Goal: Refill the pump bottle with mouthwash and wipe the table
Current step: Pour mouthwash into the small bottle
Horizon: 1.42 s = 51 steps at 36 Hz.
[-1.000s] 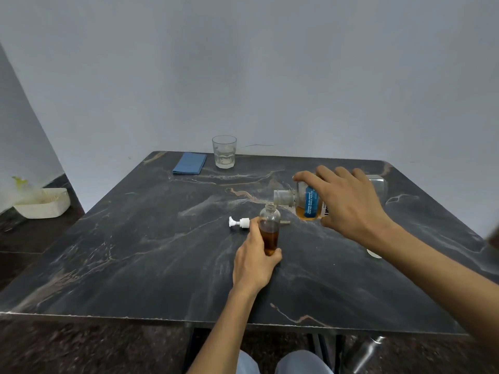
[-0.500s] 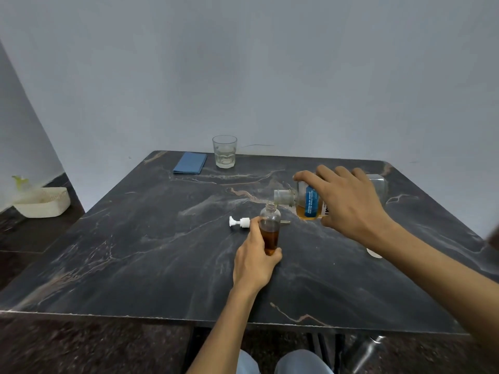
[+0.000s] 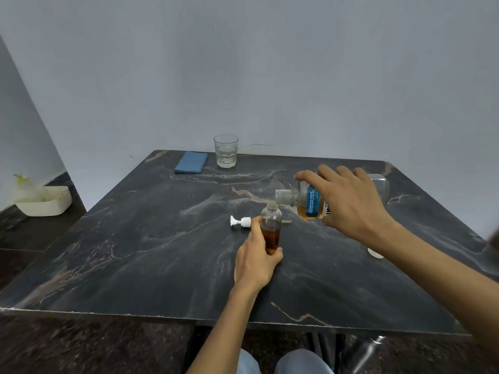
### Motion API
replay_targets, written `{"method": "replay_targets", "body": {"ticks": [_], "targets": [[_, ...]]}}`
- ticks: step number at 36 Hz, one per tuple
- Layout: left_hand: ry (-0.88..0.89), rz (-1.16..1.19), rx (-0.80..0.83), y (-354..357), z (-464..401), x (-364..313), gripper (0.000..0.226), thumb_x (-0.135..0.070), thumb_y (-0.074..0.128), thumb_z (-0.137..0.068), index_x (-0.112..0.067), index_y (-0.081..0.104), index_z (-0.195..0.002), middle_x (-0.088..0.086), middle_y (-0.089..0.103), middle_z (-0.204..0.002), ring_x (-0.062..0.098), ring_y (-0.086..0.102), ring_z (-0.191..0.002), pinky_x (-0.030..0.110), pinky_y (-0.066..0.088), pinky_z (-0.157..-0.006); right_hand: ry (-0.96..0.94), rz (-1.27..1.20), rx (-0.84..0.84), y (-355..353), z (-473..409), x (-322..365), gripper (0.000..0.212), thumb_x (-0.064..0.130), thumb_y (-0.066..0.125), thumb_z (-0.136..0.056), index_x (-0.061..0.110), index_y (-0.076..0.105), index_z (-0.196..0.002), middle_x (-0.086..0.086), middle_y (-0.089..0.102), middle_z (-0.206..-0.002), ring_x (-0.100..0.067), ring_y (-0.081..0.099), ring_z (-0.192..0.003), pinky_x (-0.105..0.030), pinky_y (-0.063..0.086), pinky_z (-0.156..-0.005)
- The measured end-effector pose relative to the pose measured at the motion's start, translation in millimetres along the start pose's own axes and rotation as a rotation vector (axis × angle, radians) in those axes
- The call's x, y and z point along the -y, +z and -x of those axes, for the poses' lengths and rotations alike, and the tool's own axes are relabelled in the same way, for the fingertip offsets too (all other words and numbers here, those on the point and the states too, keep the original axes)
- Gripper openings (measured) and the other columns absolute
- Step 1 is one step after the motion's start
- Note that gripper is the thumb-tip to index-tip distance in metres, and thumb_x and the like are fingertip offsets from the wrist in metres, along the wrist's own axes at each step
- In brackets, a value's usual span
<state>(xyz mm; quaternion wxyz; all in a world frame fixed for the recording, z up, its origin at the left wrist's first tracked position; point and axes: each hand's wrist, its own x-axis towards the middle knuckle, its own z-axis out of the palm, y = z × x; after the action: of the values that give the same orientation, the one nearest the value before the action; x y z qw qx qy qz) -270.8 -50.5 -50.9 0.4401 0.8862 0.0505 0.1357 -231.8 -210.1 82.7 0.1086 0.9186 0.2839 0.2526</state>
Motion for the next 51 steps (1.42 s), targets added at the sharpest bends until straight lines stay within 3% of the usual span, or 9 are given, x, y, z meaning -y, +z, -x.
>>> {"method": "replay_targets", "body": {"ticks": [12, 18, 51], "targets": [[0.006, 0.011, -0.022, -0.5, 0.9, 0.6, 0.069, -0.028, 0.068, -0.081, -0.045, 0.015, -0.121, -0.003, 0.057, -0.121, 0.021, 0.058, -0.106, 0.026, 0.038, -0.08, -0.003, 0.006, 0.004, -0.7, 0.8, -0.6, 0.094, 0.023, 0.082, -0.063, 0.042, 0.016, -0.128, 0.005, 0.052, -0.11, -0.02, 0.051, -0.093, -0.035, 0.038, -0.083], [0.0, 0.008, 0.001, -0.9, 0.4, -1.3, 0.071, -0.028, 0.068, -0.082, -0.04, 0.016, -0.128, -0.002, 0.054, -0.126, 0.02, 0.056, -0.111, 0.032, 0.043, -0.089, -0.002, 0.011, 0.008, -0.8, 0.0, -0.3, 0.093, 0.024, 0.081, -0.065, 0.042, 0.015, -0.129, 0.004, 0.052, -0.115, -0.021, 0.052, -0.098, -0.036, 0.039, -0.088], [0.002, 0.002, -0.007, 0.0, 0.0, -0.5, 0.071, -0.029, 0.068, -0.082, -0.042, 0.015, -0.126, -0.004, 0.055, -0.123, 0.019, 0.057, -0.109, 0.03, 0.043, -0.086, 0.007, 0.019, 0.022, -3.7, 0.3, 1.0, 0.09, 0.025, 0.08, -0.068, 0.041, 0.019, -0.133, 0.004, 0.051, -0.119, -0.021, 0.051, -0.102, -0.036, 0.039, -0.089]]}}
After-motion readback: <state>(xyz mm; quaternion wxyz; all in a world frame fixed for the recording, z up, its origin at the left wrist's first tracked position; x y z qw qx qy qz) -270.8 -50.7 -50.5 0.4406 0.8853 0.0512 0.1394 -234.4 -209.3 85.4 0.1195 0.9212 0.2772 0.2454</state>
